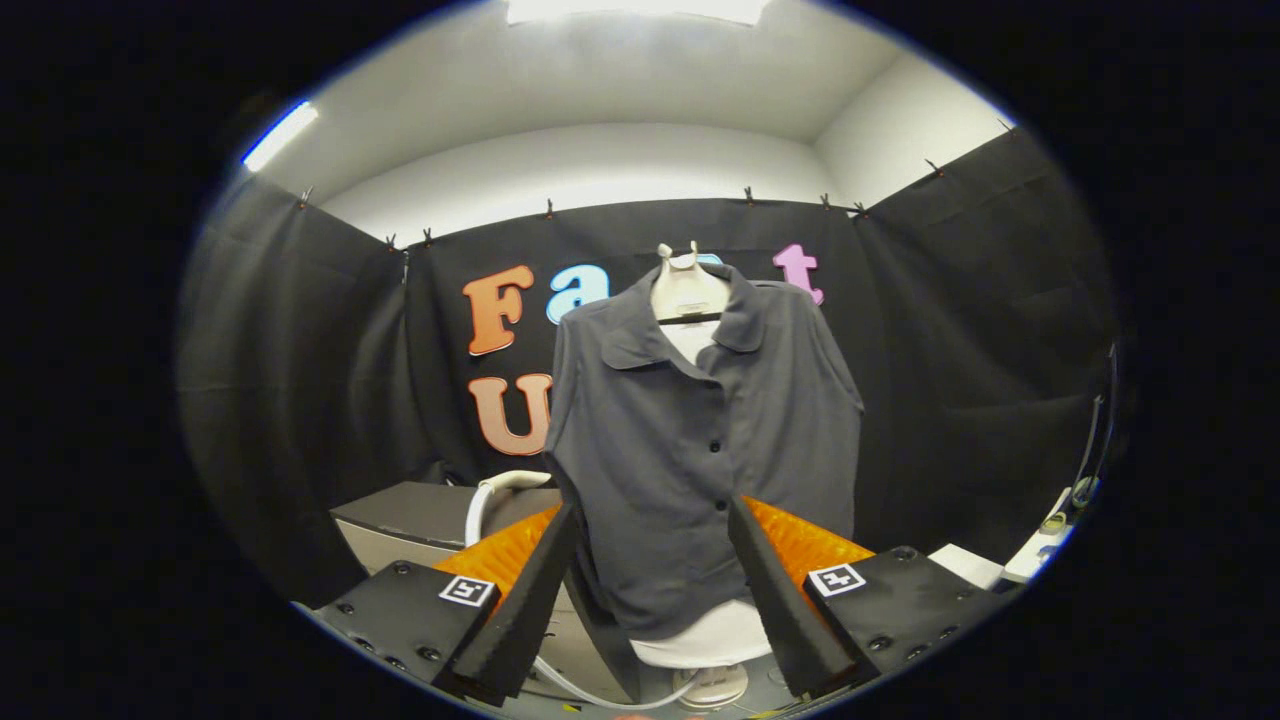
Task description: Iron the clothes twice with a garment steamer, once on the left side and once on the right side.
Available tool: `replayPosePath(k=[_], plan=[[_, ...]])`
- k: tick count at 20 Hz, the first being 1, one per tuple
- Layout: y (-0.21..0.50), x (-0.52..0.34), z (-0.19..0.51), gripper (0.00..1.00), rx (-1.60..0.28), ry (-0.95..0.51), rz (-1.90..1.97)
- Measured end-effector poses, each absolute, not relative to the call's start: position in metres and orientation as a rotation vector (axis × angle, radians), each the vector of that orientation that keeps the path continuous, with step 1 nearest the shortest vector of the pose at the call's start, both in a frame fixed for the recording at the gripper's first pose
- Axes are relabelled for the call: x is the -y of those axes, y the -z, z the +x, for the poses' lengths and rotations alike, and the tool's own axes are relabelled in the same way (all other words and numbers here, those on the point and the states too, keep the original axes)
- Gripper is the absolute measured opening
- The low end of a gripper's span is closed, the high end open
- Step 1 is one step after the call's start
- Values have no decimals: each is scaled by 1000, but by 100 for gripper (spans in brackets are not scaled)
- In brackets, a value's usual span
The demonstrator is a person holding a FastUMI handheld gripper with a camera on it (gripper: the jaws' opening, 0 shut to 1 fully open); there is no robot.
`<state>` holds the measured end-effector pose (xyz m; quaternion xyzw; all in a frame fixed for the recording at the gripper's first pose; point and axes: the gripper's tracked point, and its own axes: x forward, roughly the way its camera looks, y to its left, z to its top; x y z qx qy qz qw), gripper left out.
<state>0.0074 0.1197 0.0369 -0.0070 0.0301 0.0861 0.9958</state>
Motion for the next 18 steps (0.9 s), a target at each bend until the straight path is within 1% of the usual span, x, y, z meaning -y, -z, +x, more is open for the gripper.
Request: replayPosePath(k=[3,9,12,15,18], plan=[[-53,-170,29,98,-51,-258,-32],[-80,-317,94,97,-98,-466,-19],[-67,-378,154,97,-148,-489,-65],[-26,-424,208,96,-247,-490,-171],[9,-465,256,98,-278,-480,-271]])
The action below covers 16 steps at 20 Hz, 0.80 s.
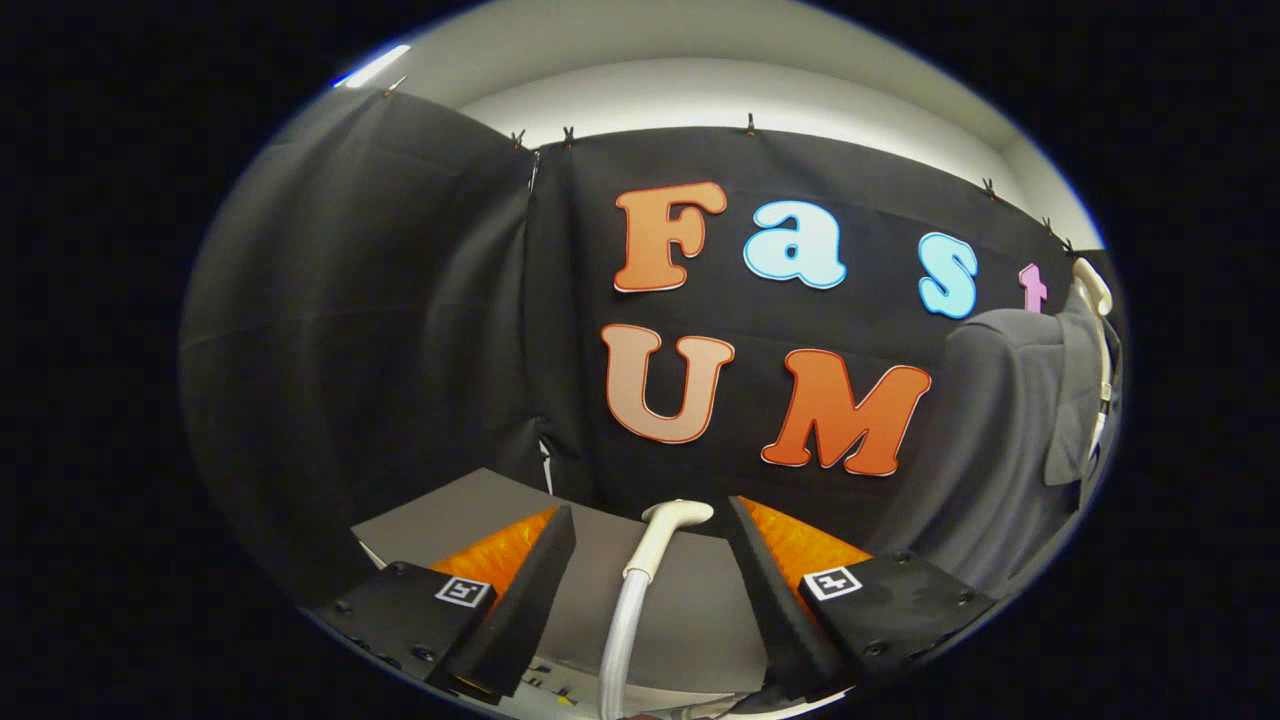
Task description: Iron the clothes twice with a garment steamer, once on the left side and once on the right side.
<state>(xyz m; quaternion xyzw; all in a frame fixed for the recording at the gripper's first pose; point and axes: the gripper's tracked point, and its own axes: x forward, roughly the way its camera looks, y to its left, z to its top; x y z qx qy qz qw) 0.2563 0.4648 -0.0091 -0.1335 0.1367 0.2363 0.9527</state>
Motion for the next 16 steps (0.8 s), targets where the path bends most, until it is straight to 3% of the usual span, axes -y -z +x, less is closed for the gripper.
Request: replayPosePath(k=[5,10,16], plan=[[90,-505,308,98,-451,-504,-312],[159,-485,358,97,-625,-380,-356],[211,-475,369,95,-773,-300,-231]])
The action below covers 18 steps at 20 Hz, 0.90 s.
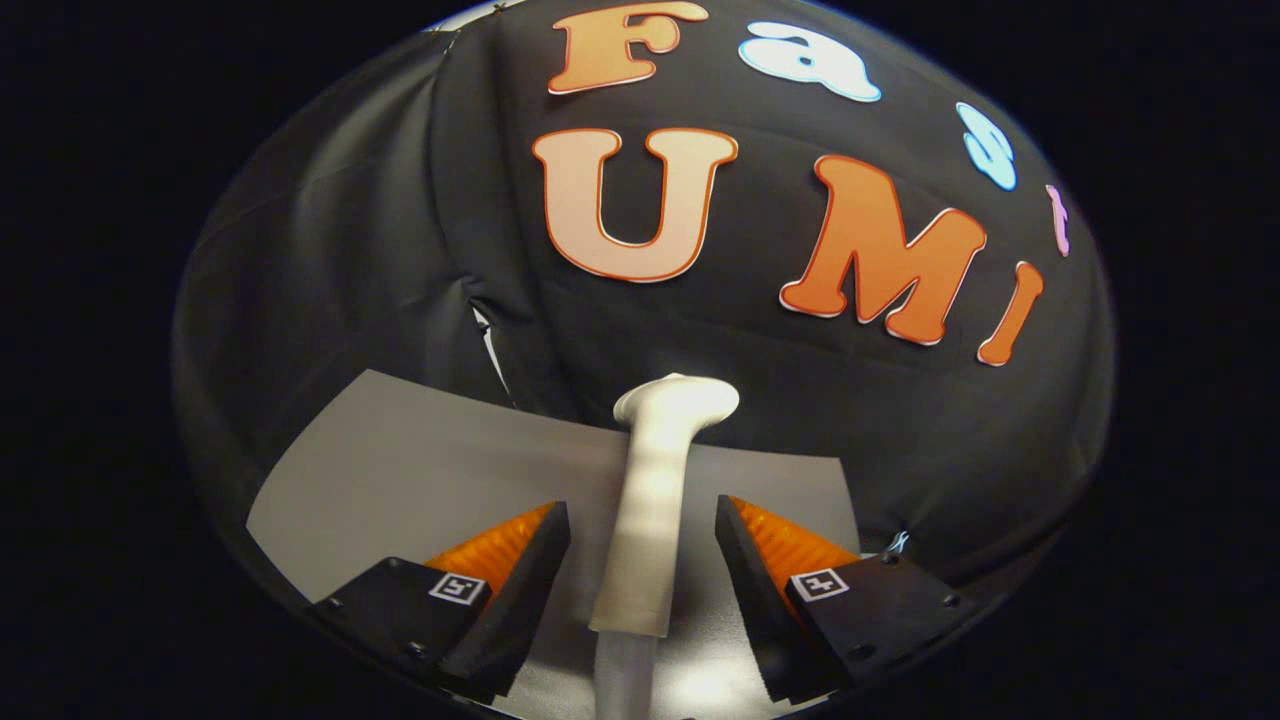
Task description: Iron the clothes twice with a garment steamer, once on the left side and once on the right side.
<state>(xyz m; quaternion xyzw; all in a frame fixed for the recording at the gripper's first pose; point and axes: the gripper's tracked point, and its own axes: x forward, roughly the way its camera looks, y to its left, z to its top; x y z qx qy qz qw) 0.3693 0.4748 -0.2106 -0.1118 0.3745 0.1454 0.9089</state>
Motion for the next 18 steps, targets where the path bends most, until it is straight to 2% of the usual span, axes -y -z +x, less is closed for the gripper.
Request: replayPosePath(k=[1,5,8,10,12,18], plan=[[217,-469,371,94,-802,-279,-213],[222,-466,372,72,-833,-272,-186],[227,-467,358,61,-862,-286,-233],[226,-461,365,47,-840,-262,-246],[218,-460,362,41,-809,-274,-230],[146,-460,315,39,-667,-398,-171]])
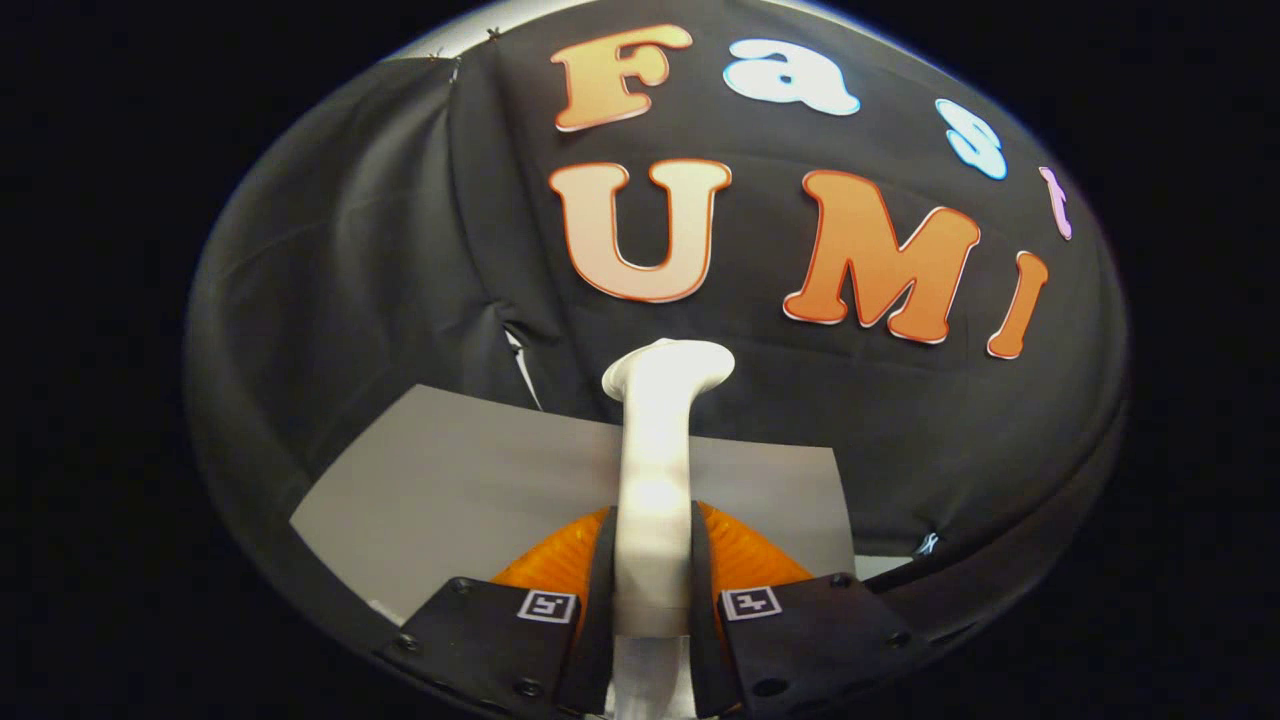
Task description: Iron the clothes twice with a garment steamer, once on the left side and once on the right side.
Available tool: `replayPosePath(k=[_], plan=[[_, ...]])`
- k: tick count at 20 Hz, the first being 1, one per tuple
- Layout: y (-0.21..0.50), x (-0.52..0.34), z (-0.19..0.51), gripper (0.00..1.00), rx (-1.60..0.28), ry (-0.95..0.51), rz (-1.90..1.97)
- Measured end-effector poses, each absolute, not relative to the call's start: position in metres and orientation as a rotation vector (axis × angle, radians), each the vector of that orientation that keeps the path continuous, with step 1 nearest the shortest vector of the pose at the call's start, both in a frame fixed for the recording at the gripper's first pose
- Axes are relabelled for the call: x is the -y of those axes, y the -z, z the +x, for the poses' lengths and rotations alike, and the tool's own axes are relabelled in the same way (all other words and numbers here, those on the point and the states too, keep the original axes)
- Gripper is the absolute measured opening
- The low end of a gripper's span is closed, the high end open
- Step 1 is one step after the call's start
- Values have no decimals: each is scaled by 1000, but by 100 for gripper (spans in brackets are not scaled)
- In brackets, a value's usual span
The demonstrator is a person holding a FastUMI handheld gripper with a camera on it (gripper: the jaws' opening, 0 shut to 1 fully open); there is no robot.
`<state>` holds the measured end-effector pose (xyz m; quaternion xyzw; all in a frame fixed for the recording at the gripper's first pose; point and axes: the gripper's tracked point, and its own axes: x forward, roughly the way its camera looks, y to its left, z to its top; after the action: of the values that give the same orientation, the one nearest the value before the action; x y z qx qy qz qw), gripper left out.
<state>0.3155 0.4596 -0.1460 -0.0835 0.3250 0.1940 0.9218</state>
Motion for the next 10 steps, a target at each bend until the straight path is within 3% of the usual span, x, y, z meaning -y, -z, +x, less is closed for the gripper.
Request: replayPosePath(k=[10], plan=[[59,-427,175,38,-432,-561,-156]])
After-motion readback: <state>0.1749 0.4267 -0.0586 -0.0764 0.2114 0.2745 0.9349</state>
